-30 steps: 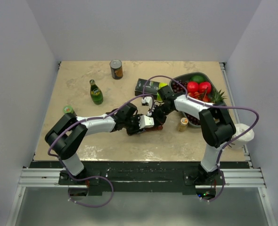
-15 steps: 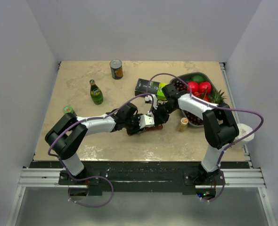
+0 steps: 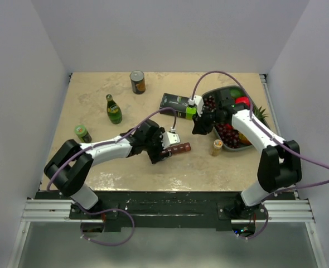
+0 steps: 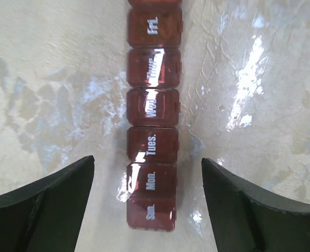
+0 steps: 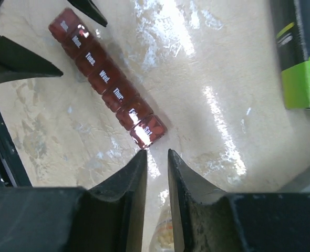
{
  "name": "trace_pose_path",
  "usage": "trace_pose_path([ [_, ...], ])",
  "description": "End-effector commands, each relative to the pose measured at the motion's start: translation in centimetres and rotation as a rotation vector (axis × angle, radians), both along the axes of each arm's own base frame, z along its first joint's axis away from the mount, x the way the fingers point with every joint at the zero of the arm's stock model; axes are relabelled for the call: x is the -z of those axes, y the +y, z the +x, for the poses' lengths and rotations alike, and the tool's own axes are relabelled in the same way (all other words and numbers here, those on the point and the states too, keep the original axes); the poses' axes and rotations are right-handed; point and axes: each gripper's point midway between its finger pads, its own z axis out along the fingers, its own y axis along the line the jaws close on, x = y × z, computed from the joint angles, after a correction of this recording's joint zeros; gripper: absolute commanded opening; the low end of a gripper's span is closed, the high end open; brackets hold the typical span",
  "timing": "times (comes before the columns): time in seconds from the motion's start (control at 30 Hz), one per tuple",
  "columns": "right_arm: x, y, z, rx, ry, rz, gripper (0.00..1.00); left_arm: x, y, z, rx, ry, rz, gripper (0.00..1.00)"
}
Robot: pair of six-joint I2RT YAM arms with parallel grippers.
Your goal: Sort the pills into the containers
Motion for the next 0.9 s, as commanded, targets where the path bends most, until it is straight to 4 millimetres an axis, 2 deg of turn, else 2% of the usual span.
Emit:
trace_pose_path([
  [0.0,-6.4,-1.1,1.9,0.031,-0.181,0.035,0.32,-6.0,-0.4,1.1,-0.066,-0.095,-0.136,0.88],
  [0.03,-8.0,-1.4,1.9,0.042,-0.222,0.042,0.38,-7.0,-0.4,1.1,-0.084,-0.1,-0.165,0.88],
  [0.07,-9.1,-1.8,2.1,0.054,-0.251,0.045,0.44,-9.2,-0.2,1.4,-0.099,-0.14,-0.219,0.88],
  [0.1,-10.6,-2.4,2.6,0.073,-0.294,0.049,0.6,-10.4,-0.2,1.3,-0.106,-0.152,-0.257,0.88],
  [0.13,-11.6,-2.9,2.8,0.089,-0.327,0.054,0.69,-11.6,-0.3,1.1,-0.125,-0.149,-0.307,0.88],
  [0.17,-13.7,-3.3,2.6,0.112,-0.39,0.065,0.78,-14.3,0.3,1.2,-0.141,-0.194,-0.378,0.88],
  [0.2,-14.7,-4.0,2.8,0.143,-0.422,0.07,0.97,-15.6,0.3,0.9,-0.142,-0.199,-0.425,0.88],
  [0.23,-16.2,-4.5,3.4,0.184,-0.478,0.081,0.99,-16.8,0.6,0.6,-0.169,-0.19,-0.475,0.88],
  [0.27,-18.1,-5.0,3.1,0.221,-0.54,0.097,0.99,-19.9,1.3,0.6,-0.186,-0.248,-0.558,0.88],
  [0.3,-18.5,-5.6,3.2,0.285,-0.56,0.111,0.99,-21.3,1.7,0.2,-0.195,-0.258,-0.603,0.9],
  [0.33,-20.5,-6.2,4.1,0.426,-0.568,0.189,0.99,-22.3,2.1,-0.1,-0.235,-0.245,-0.654,0.92],
  [0.37,-21.2,-7.6,4.4,0.54,-0.579,0.183,0.99,-24.9,3.1,-0.6,-0.255,-0.289,-0.722,0.95],
  [0.4,-22.0,-8.0,4.5,0.585,-0.577,0.197,0.99,-25.8,3.8,-0.6,-0.295,-0.305,-0.748,0.99],
  [0.47,-22.4,-8.7,4.4,0.673,-0.543,0.224,0.99,-28.2,5.0,-1.7,-0.325,-0.325,-0.811,0.99],
  [0.53,-23.9,-9.2,4.0,0.745,-0.547,0.284,0.99,-29.6,6.0,-2.0,-0.363,-0.35,-0.83,0.99],
  [0.6,-24.9,-10.1,3.8,0.809,-0.568,0.299,0.99,-30.0,7.3,-2.4,-0.414,-0.363,-0.819,0.99],
  [0.7,-25.4,-11.1,3.7,0.863,-0.574,0.301,0.99,-30.4,8.8,-2.8,-0.466,-0.394,-0.812,0.99],
  [0.87,-26.2,-11.6,3.1,0.871,-0.564,0.339,0.99,-29.0,9.9,-3.7,-0.487,-0.396,-0.792,0.99],
])
